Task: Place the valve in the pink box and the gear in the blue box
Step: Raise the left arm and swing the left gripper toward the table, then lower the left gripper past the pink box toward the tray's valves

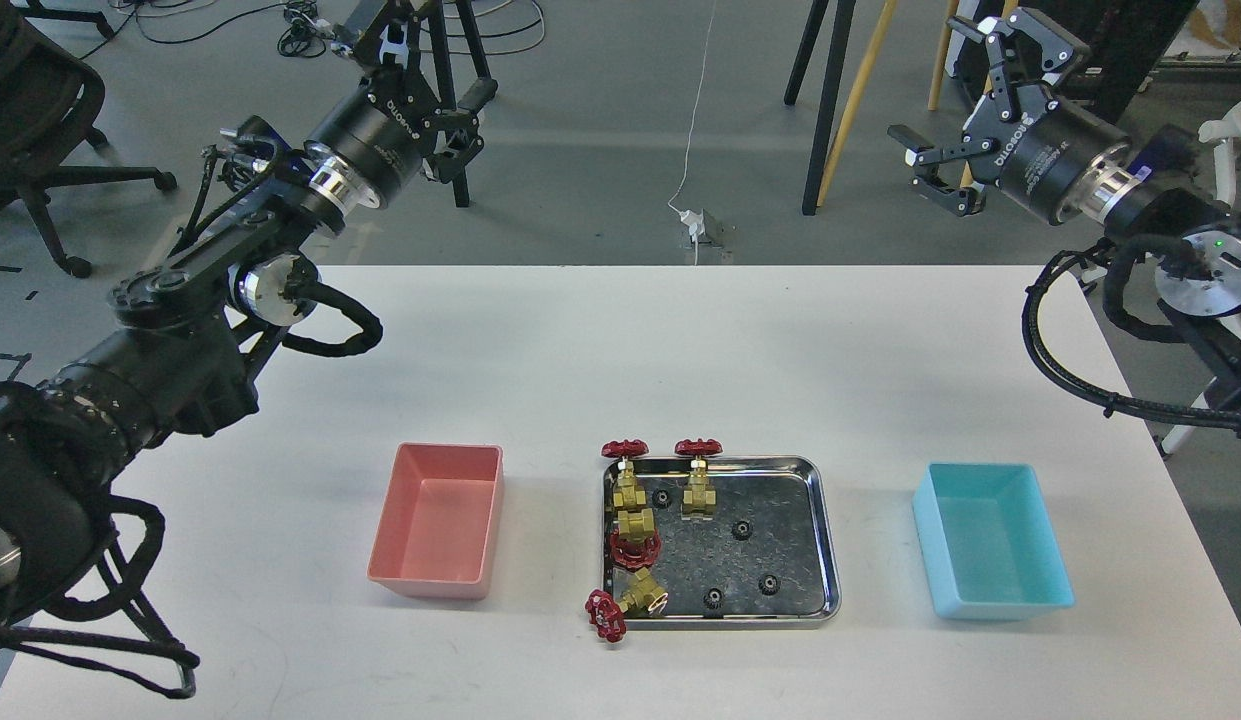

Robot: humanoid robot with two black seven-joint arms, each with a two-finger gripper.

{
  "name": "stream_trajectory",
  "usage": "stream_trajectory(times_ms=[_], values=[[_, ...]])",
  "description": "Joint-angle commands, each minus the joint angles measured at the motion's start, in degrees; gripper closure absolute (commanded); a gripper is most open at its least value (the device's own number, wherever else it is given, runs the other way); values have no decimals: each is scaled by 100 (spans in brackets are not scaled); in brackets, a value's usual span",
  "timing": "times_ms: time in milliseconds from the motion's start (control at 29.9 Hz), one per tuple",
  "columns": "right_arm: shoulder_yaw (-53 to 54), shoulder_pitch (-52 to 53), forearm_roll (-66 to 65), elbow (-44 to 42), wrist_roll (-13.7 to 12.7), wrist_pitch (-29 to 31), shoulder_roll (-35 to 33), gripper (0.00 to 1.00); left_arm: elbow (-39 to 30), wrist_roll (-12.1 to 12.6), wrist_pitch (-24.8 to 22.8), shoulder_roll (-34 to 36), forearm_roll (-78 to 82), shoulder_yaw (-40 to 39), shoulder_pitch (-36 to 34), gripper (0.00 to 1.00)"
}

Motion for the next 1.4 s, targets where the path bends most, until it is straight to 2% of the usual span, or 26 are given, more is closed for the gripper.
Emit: stream_trajectory(times_ms=[0,167,234,334,501,668,735,835,968,1069,1169,1236,1369], values=[[55,2,34,-53,-4,0,1,1,2,0,0,37,-1,1,31,0],[125,11,51,-89,5,0,-8,1,72,0,0,396,-45,-25,48,0],[230,2,51,-123,5,0,-17,1,186,0,0,345,-89,-113,101,0],[354,-6,60,-203,14,0,-8,1,-5,0,0,169,-159,-525,162,0],[617,2,218,-343,5,0,1,1,-1234,0,0,213,-54,-1484,461,0],[600,29,560,-440,-4,0,-87,1,-2597,0,0,993,1279,-1293,339,0],[600,29,587,-458,-4,0,-139,1,-3002,0,0,1406,1641,-628,-2,0],[600,20,587,-458,-12,0,-254,1,-3512,0,0,2039,1967,874,-775,0],[600,-24,596,-458,-21,0,-280,1,-4355,0,0,2576,2669,2703,-2268,1],[600,-42,596,-466,-21,0,-263,1,-5128,0,0,2612,3065,4197,-3586,1],[591,-59,596,-467,-12,0,-254,1,-6094,0,0,2385,3662,5752,-5027,1],[600,-103,596,-519,-12,0,-254,1,-6456,0,171,1877,4084,6562,-5627,1],[600,-121,596,-633,-21,0,-280,1,-6441,0,1067,743,4604,7785,-5832,1]])
